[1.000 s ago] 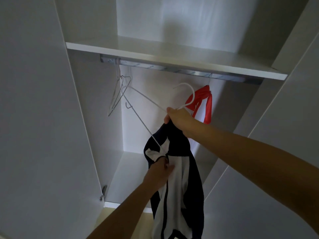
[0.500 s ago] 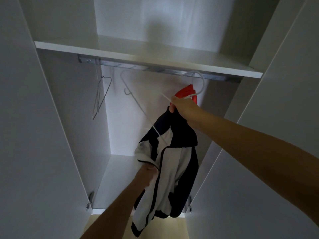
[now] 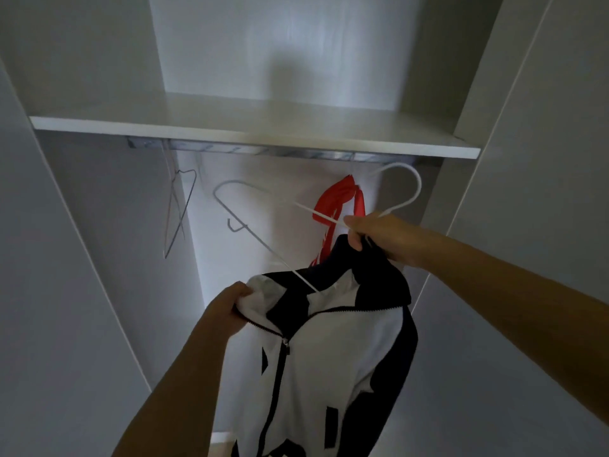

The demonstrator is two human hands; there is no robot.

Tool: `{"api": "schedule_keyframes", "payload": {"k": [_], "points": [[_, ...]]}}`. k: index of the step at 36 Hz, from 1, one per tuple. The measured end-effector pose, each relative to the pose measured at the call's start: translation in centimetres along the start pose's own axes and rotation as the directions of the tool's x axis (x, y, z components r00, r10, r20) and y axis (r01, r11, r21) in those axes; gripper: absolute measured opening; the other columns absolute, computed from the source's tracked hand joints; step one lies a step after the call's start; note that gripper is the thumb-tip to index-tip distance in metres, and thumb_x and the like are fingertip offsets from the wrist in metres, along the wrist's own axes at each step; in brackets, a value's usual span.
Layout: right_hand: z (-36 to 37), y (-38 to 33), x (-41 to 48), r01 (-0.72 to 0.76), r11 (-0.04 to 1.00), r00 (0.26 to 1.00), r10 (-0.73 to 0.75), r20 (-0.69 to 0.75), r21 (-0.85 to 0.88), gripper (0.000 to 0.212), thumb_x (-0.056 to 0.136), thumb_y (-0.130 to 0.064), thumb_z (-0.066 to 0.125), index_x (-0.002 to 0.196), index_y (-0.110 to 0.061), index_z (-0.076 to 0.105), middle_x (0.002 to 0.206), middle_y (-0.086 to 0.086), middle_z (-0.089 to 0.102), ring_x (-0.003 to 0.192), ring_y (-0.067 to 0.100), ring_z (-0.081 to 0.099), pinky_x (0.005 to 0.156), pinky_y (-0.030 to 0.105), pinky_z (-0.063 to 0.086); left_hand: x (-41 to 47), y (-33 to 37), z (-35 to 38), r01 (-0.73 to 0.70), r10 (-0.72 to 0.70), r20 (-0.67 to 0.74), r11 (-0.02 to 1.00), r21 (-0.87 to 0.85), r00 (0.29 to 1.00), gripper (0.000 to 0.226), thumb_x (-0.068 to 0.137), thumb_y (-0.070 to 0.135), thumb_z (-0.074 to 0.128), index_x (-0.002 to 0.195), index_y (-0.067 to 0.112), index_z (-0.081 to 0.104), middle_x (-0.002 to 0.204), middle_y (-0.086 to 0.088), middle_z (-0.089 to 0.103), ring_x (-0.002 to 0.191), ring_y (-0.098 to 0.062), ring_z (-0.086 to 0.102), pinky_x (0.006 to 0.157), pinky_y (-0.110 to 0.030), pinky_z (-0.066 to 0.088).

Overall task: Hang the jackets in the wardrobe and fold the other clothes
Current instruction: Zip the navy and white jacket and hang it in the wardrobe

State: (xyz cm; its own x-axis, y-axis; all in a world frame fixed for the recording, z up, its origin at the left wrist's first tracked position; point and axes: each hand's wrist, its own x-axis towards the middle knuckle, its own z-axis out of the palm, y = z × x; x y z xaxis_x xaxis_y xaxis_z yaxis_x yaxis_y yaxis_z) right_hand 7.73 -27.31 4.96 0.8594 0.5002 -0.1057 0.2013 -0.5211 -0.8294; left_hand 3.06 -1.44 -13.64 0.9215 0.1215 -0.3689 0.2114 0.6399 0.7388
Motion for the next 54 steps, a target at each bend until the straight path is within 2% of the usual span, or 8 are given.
{"api": "schedule_keyframes", "payload": {"k": [3,7,12,17,25,40,47,54], "points": [[-0.5,1.0,-0.1,0.013,0.998,1.0,-0.013,0.002,-0.059,0.058,0.103,-0.037,0.035,0.054,-0.009,0.051,0.056,-0.002,0.051,0.053,0.011,0.045,0.061,0.018,0.04,-1.0,1.4,0.9,0.052,-0.061,0.012,0.923,0.381,0.998,0.018,0.094,0.009,0.052,0.092,0.002,0.069,0.084,-0.014,0.068,0.069,-0.024,0.067,0.056,-0.025,0.055],[-1.1,1.5,-0.3,0.05,0.986,0.994,-0.034,0.101,-0.159,0.059,0.104,-0.035,0.031,0.054,-0.009,0.049,0.067,0.01,0.051,0.061,0.019,0.043,0.071,0.019,0.041,-0.4,2.7,1.0,0.144,0.184,-0.238,0.416,0.898,0.954,0.017,0.086,0.016,0.065,0.098,0.004,0.063,0.081,-0.007,0.06,0.07,-0.021,0.062,0.053,-0.025,0.052],[-0.2,3.3,-0.1,-0.024,0.941,0.983,0.083,0.162,-0.337,0.056,0.104,-0.027,0.034,0.05,-0.012,0.043,0.05,-0.004,0.044,0.046,0.007,0.039,0.067,0.02,0.042,-1.0,4.7,0.0,-0.164,0.453,-0.288,0.729,0.665,0.843,0.009,0.08,-0.002,0.059,0.079,0.007,0.06,0.084,-0.017,0.06,0.075,-0.032,0.059,0.058,-0.037,0.055],[1.0,4.9,0.5,-0.003,0.926,0.97,0.094,0.223,-0.378,0.053,0.102,-0.019,0.037,0.049,-0.013,0.039,0.052,-0.001,0.041,0.045,0.009,0.036,0.069,0.028,0.04,-2.2,5.7,0.7,-0.33,0.6,-0.172,0.631,0.703,0.781,0.023,0.071,-0.006,0.056,0.066,0.016,0.056,0.065,0.002,0.054,0.06,-0.013,0.047,0.052,-0.022,0.036],[1.9,5.3,1.9,0.17,0.964,0.959,-0.114,0.259,-0.206,0.06,0.104,-0.03,0.032,0.046,-0.016,0.04,0.047,-0.003,0.04,0.046,0.01,0.037,0.07,0.023,0.043,-2.9,7.8,-1.0,-0.25,0.67,-0.363,0.637,0.729,0.648,0.013,0.077,0.011,0.066,0.067,0.012,0.058,0.065,-0.003,0.053,0.064,-0.02,0.048,0.06,-0.029,0.039],[3.8,6.0,3.7,0.171,0.985,0.985,-0.171,0.002,-0.024,0.06,0.103,-0.028,0.036,0.044,-0.016,0.033,0.035,-0.01,0.032,0.032,0.002,0.03,0.047,0.007,0.034,-4.5,12.1,-0.9,-0.313,0.663,-0.35,0.668,0.675,0.661,0.03,0.079,-0.006,0.062,0.07,0.02,0.051,0.071,0.001,0.052,0.058,-0.011,0.045,0.05,-0.018,0.038],[4.5,6.2,3.5,0.156,0.988,0.984,-0.153,0.088,-0.023,0.058,0.102,-0.031,0.036,0.046,-0.018,0.033,0.038,-0.01,0.032,0.035,0.002,0.029,0.052,0.009,0.037,-5.0,12.9,-1.3,-0.261,0.577,-0.365,0.73,0.632,0.73,0.032,0.078,-0.008,0.063,0.067,0.017,0.047,0.067,-0.004,0.048,0.058,-0.016,0.043,0.053,-0.026,0.038],[4.6,6.5,3.9,-0.016,0.995,0.983,0.033,0.182,-0.094,0.057,0.103,-0.031,0.035,0.049,-0.014,0.032,0.035,-0.012,0.03,0.03,0.001,0.025,0.045,0.007,0.033,-5.0,12.3,-1.6,-0.309,0.611,-0.419,0.745,0.592,0.671,0.035,0.075,-0.013,0.056,0.063,0.016,0.042,0.063,-0.002,0.043,0.055,-0.016,0.039,0.049,-0.025,0.035]]}}
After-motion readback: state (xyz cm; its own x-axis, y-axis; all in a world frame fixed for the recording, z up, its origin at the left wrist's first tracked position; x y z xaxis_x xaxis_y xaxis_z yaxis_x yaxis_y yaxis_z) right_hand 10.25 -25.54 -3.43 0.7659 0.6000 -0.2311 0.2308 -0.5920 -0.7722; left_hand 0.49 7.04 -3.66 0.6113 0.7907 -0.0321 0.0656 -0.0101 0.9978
